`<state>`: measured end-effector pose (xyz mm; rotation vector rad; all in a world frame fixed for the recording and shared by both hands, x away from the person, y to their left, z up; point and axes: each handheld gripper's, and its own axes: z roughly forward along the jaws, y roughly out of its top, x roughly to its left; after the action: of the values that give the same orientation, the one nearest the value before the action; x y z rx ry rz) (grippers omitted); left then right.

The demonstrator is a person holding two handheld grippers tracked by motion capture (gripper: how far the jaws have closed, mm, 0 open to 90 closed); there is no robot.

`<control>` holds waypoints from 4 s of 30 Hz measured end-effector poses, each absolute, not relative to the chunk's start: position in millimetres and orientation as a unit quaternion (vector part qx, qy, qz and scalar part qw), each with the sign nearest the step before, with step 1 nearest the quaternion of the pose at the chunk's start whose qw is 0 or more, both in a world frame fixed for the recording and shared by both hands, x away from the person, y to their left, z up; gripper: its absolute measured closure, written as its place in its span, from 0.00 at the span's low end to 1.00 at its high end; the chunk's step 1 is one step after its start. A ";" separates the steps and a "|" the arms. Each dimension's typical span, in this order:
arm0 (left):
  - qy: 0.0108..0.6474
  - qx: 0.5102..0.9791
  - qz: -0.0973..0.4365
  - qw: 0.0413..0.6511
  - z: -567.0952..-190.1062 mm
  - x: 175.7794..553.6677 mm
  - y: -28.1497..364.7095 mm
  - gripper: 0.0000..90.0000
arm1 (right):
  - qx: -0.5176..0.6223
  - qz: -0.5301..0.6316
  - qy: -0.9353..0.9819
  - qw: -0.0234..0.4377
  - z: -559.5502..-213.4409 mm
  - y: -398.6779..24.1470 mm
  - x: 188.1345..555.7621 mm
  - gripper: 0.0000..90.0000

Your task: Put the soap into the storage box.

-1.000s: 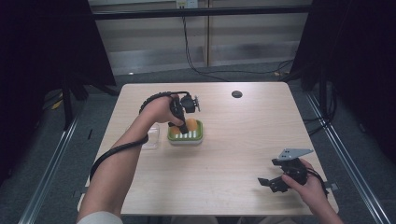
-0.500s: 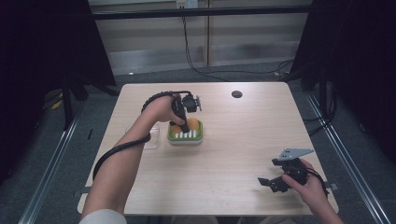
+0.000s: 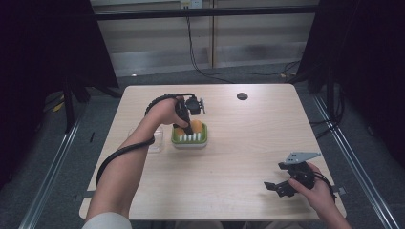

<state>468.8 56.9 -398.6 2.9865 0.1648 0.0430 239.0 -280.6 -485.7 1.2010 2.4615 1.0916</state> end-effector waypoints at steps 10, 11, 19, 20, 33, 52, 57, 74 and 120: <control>0.057 0.996 0.002 0.069 -403.1 475.0 58.1 0.55 | 0.406 0.370 0.830 0.099 -485.1 -281.5 238.7 0.03; 0.057 0.996 0.002 0.069 -403.1 475.0 58.1 0.55 | 0.406 0.370 0.830 0.099 -485.1 -281.5 238.7 0.03; 0.057 0.996 -0.002 0.069 -408.1 477.4 56.5 0.55 | 0.406 0.369 0.830 0.099 -485.1 -282.4 238.2 0.03; 0.061 0.996 -0.002 0.070 -408.8 477.1 56.5 0.55 | 0.406 0.369 0.830 0.099 -485.1 -282.4 238.2 0.02; 0.052 0.997 0.009 0.064 -416.1 480.8 57.0 0.55 | 0.406 0.369 0.830 0.100 -485.6 -281.3 238.6 0.03; 0.055 0.996 0.005 0.064 -422.3 486.2 55.8 0.55 | 0.407 0.369 0.830 0.098 -486.0 -282.1 238.4 0.03; 0.060 0.996 0.011 0.067 -425.4 484.8 54.5 0.55 | 0.406 0.372 0.829 0.099 -485.1 -282.5 238.4 0.03; 0.058 0.996 -0.001 0.064 -430.9 486.9 52.8 0.55 | 0.406 0.371 0.830 0.097 -486.5 -281.3 239.1 0.03; 0.079 0.994 -0.001 0.069 -431.8 489.8 60.0 0.56 | 0.401 0.364 0.836 0.091 -487.9 -278.6 238.9 0.03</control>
<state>489.8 60.0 -431.8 2.9934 0.2392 -0.0023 238.9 -278.6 -487.9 1.1925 2.4835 1.0817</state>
